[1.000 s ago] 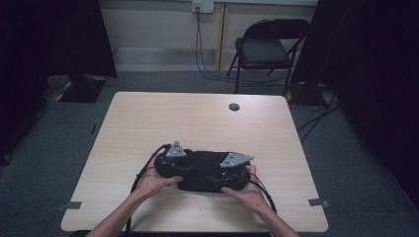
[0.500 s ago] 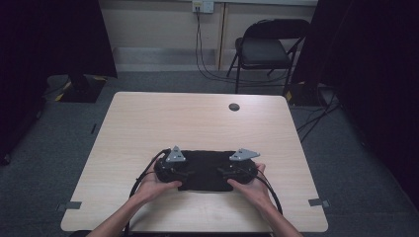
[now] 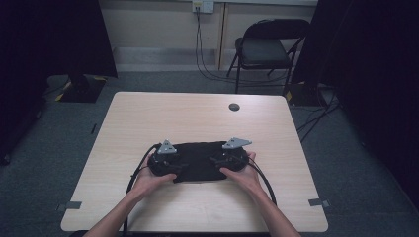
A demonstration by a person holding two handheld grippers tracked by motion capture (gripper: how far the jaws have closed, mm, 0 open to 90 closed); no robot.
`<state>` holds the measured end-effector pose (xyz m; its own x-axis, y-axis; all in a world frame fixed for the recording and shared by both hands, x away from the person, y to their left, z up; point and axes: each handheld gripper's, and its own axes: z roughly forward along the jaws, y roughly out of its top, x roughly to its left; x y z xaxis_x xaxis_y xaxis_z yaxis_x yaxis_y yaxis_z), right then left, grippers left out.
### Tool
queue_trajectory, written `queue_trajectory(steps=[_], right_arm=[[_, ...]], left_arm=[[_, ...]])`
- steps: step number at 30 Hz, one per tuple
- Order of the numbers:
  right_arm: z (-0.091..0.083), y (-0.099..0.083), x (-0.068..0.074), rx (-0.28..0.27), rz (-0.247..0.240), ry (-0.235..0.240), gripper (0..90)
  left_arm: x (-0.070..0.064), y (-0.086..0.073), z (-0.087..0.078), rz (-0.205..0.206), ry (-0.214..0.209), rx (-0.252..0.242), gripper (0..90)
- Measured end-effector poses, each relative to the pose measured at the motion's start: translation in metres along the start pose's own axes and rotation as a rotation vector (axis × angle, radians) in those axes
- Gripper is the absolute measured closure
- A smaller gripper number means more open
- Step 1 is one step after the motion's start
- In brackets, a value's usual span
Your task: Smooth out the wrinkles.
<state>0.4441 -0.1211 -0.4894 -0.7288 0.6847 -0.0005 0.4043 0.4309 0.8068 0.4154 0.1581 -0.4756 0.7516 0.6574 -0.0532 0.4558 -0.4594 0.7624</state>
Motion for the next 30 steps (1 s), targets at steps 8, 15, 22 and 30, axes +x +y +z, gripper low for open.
queue_trajectory(steps=[8, 15, 22, 30], right_arm=[[-0.004, 0.009, 0.000, -0.009, 0.024, -0.002, 27.0], [-0.026, 0.019, -0.003, -0.032, 0.035, -0.002, 21.1], [-0.068, 0.020, -0.008, -0.099, 0.050, -0.036, 22.4], [-0.115, -0.002, -0.025, -0.100, 0.129, -0.108, 21.9]], left_arm=[[-0.004, 0.004, -0.004, -0.010, 0.020, -0.045, 33.9], [-0.007, 0.012, -0.025, -0.020, 0.042, -0.087, 29.0], [0.001, -0.006, -0.055, -0.035, 0.074, -0.095, 28.8], [0.026, -0.039, -0.095, -0.091, 0.173, -0.076, 28.6]])
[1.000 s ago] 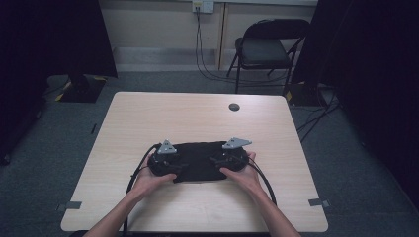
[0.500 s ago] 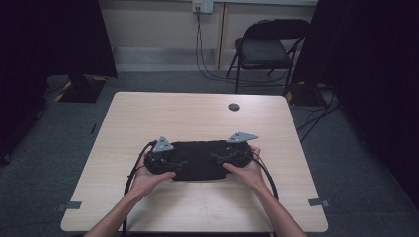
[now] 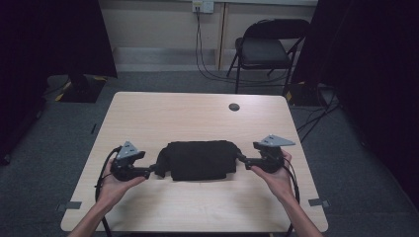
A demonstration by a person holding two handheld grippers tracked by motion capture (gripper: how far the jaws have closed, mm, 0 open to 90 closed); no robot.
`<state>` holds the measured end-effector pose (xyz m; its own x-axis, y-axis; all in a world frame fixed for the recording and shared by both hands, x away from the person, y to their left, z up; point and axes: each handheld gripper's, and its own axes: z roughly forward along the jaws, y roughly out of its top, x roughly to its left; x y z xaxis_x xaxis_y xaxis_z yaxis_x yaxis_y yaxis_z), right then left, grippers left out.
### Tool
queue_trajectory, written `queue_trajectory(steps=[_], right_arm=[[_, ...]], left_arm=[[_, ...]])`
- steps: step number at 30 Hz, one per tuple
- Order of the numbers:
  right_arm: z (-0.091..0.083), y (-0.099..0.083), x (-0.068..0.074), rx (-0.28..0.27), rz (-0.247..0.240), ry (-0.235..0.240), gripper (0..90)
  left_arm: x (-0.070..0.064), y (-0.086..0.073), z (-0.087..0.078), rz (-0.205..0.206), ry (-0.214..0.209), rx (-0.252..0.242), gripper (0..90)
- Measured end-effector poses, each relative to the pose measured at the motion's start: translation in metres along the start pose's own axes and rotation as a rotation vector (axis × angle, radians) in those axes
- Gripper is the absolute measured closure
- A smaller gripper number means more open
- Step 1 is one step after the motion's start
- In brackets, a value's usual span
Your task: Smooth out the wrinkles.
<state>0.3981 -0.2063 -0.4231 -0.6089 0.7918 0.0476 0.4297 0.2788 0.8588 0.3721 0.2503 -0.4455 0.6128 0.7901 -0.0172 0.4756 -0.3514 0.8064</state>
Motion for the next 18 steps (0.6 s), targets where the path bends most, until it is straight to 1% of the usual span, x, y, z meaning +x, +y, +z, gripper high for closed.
queue_trajectory(steps=[3, 5, 7, 8, 9, 10, 12, 13, 14, 15, 16, 17, 18], right_arm=[[-0.015, -0.013, -0.009, 0.004, 0.027, -0.034, 21.2], [-0.023, -0.022, -0.015, 0.026, 0.043, -0.057, 20.7], [-0.029, -0.031, -0.022, 0.038, 0.065, -0.075, 20.6], [-0.031, -0.035, -0.025, 0.047, 0.074, -0.083, 20.5], [-0.033, -0.041, -0.030, 0.062, 0.083, -0.097, 20.2], [-0.035, -0.046, -0.033, 0.076, 0.083, -0.114, 20.0], [-0.035, -0.058, -0.040, 0.106, 0.102, -0.132, 19.9], [-0.034, -0.063, -0.043, 0.121, 0.109, -0.137, 19.7], [-0.033, -0.069, -0.047, 0.139, 0.116, -0.145, 19.6], [-0.032, -0.074, -0.050, 0.161, 0.115, -0.157, 19.6], [-0.030, -0.078, -0.052, 0.185, 0.115, -0.171, 19.6], [-0.029, -0.082, -0.054, 0.197, 0.111, -0.181, 19.7], [-0.027, -0.085, -0.056, 0.208, 0.102, -0.191, 20.1]], left_arm=[[0.011, -0.013, -0.009, -0.001, 0.038, 0.044, 28.5], [0.018, -0.022, -0.012, -0.005, 0.056, 0.073, 28.5], [0.023, -0.029, -0.013, -0.028, 0.077, 0.095, 28.7], [0.026, -0.033, -0.013, -0.051, 0.085, 0.105, 28.8], [0.028, -0.036, -0.012, -0.065, 0.081, 0.116, 28.8], [0.030, -0.038, -0.011, -0.074, 0.075, 0.134, 28.6], [0.032, -0.043, -0.008, -0.066, 0.091, 0.143, 28.6], [0.033, -0.045, -0.005, -0.060, 0.084, 0.162, 28.5], [0.034, -0.048, -0.002, -0.068, 0.077, 0.184, 28.2], [0.034, -0.049, 0.001, -0.073, 0.082, 0.203, 28.3], [0.034, -0.051, 0.004, -0.065, 0.092, 0.214, 28.3], [0.034, -0.051, 0.006, -0.063, 0.086, 0.219, 28.3], [0.034, -0.052, 0.007, -0.066, 0.084, 0.211, 27.5]])
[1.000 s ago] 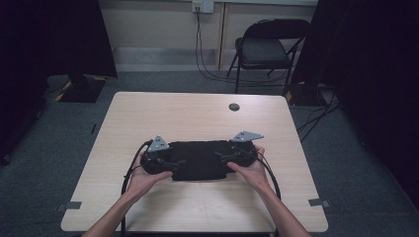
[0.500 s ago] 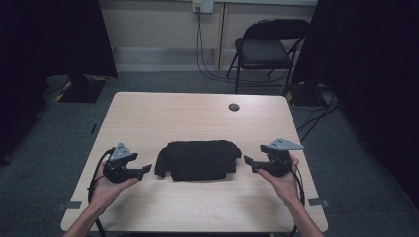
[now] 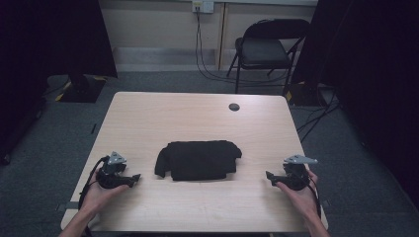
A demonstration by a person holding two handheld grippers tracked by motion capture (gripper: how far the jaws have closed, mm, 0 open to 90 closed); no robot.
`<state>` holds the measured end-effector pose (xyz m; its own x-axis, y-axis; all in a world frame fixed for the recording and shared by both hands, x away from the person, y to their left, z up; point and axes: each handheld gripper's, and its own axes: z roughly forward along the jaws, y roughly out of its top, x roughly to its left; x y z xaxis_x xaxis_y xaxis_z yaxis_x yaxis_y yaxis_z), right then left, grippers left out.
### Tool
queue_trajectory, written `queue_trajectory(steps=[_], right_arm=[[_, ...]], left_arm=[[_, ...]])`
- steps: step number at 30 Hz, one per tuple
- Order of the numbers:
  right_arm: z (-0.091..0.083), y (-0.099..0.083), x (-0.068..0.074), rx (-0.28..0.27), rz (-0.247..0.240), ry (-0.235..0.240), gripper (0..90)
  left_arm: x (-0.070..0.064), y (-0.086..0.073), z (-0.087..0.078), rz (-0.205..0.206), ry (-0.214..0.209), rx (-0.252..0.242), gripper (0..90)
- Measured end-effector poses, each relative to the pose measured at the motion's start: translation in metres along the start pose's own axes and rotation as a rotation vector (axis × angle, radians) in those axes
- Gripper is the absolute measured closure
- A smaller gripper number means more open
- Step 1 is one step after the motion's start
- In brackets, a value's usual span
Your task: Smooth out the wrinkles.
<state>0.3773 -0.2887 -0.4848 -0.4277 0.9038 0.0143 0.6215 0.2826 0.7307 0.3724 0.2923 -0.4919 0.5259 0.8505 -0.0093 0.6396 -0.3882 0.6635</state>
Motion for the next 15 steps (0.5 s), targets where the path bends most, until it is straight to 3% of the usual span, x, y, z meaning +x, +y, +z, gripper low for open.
queue_trajectory(steps=[4, 7, 10, 15], right_arm=[[0.009, -0.007, 0.000, 0.060, -0.015, -0.011, 18.5], [0.011, -0.009, 0.006, 0.035, -0.024, -0.018, 17.0], [0.016, -0.011, 0.009, -0.010, -0.028, -0.007, 14.4], [0.016, -0.011, 0.009, -0.012, -0.025, -0.008, 14.4]], left_arm=[[0.000, -0.002, 0.004, -0.005, 0.005, -0.041, 22.7], [0.002, -0.008, 0.009, 0.007, 0.002, -0.105, 15.9], [0.001, -0.008, 0.009, 0.001, 0.008, -0.107, 14.7], [0.001, -0.008, 0.009, -0.003, 0.009, -0.107, 14.7]])
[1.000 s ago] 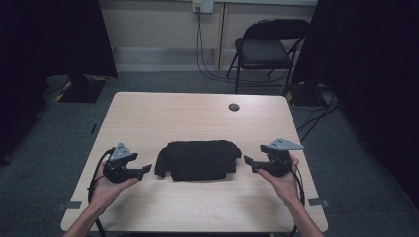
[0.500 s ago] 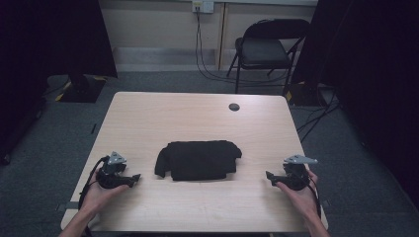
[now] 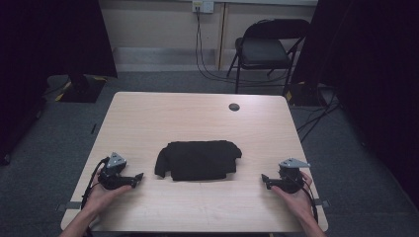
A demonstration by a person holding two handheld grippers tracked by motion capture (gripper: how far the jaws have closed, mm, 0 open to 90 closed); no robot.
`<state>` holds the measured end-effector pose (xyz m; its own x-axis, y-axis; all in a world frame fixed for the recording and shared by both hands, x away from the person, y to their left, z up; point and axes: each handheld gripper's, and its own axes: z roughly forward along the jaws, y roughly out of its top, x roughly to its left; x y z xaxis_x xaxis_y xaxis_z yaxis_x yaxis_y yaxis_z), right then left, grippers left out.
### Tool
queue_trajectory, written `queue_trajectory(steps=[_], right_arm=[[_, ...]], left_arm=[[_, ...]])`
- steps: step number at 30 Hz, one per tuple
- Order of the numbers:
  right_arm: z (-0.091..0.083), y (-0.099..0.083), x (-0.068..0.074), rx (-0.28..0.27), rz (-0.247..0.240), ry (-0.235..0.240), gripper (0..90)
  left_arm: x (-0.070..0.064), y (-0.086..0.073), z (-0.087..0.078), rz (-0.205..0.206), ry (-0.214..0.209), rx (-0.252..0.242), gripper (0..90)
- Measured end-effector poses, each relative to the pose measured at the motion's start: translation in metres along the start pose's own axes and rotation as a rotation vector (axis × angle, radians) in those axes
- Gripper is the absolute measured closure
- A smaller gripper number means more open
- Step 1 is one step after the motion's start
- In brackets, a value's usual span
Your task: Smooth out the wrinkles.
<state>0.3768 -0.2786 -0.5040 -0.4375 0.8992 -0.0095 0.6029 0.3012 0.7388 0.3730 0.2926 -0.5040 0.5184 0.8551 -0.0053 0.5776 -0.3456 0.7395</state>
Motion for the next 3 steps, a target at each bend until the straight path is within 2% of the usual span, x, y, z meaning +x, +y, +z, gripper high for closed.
queue_trajectory(steps=[3], right_arm=[[0.0000, 0.0000, 0.0001, 0.000, 0.000, -0.001, 14.4]], left_arm=[[-0.0003, 0.0005, 0.0004, 0.002, 0.002, 0.003, 14.2]])
